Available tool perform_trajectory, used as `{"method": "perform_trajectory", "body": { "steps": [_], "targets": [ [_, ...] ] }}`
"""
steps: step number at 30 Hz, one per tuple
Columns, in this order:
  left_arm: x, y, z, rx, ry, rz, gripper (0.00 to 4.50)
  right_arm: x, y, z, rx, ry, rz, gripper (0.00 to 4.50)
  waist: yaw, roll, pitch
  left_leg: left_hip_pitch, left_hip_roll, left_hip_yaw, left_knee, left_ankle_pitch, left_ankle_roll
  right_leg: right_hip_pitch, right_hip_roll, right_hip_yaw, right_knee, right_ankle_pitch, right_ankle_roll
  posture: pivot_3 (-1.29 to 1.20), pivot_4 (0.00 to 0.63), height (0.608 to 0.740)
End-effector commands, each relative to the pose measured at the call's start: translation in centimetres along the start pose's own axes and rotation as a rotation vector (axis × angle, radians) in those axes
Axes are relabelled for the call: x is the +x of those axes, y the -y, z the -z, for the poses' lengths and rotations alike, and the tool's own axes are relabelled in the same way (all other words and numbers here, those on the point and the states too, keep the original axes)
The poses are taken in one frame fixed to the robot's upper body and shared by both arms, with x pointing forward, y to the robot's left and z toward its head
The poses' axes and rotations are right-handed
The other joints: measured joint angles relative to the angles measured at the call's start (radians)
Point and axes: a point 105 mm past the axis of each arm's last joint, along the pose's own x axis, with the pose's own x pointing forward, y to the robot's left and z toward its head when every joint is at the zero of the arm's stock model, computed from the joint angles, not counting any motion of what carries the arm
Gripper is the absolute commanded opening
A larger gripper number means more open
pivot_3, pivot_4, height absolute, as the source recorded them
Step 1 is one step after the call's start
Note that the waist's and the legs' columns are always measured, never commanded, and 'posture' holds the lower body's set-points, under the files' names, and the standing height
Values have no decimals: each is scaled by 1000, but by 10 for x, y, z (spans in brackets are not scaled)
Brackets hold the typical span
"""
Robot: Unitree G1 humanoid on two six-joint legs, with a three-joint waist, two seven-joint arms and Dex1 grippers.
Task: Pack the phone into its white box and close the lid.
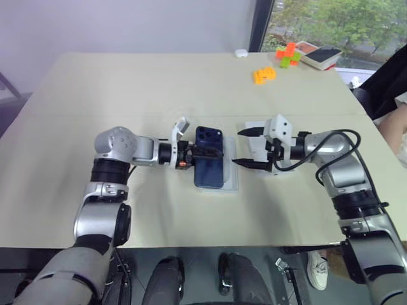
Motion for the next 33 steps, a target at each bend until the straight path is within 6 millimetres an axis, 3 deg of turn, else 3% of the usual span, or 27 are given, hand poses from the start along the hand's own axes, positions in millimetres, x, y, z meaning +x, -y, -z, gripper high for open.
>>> {"method": "perform_trajectory", "body": {
  "steps": [1,4,13,20,24,28,33],
  "targets": [
    [7,3,-2,18,2,5,3632,0,5,-11,-55,19,11,4500,-1,0,0,0,0,0,0,0,0,0,0,0,0,0,0,0,150,740],
    [7,-3,-2,3,13,-20,3632,-1,6,-11,-59,18,13,4500,-4,0,0,0,0,0,0,0,0,0,0,0,0,0,0,0,150,740],
    [7,8,-2,28,-50,-20,3632,5,6,-18,-50,55,14,4500,-2,0,0,1,0,0,1,0,0,0,0,0,2,0,0,0,150,740],
    [-9,5,-2,41,-57,-54,3632,7,5,-16,-50,52,14,4500,-4,0,0,1,0,0,1,0,0,0,0,1,3,0,0,0,150,740],
    [-16,-2,-12,59,-14,-114,3632,9,5,-15,-49,53,13,4500,-3,0,0,1,0,0,2,0,0,0,0,1,4,0,0,0,150,740],
    [-19,4,-13,82,-13,-92,3632,11,6,-16,-49,55,15,4500,-3,0,0,1,0,0,3,0,0,0,0,1,6,0,0,0,150,740],
    [-22,-6,-15,95,19,-122,3632,11,5,-16,-44,55,13,4500,-3,0,0,1,0,0,8,0,0,0,0,1,10,0,0,0,150,740]
  ]
}}
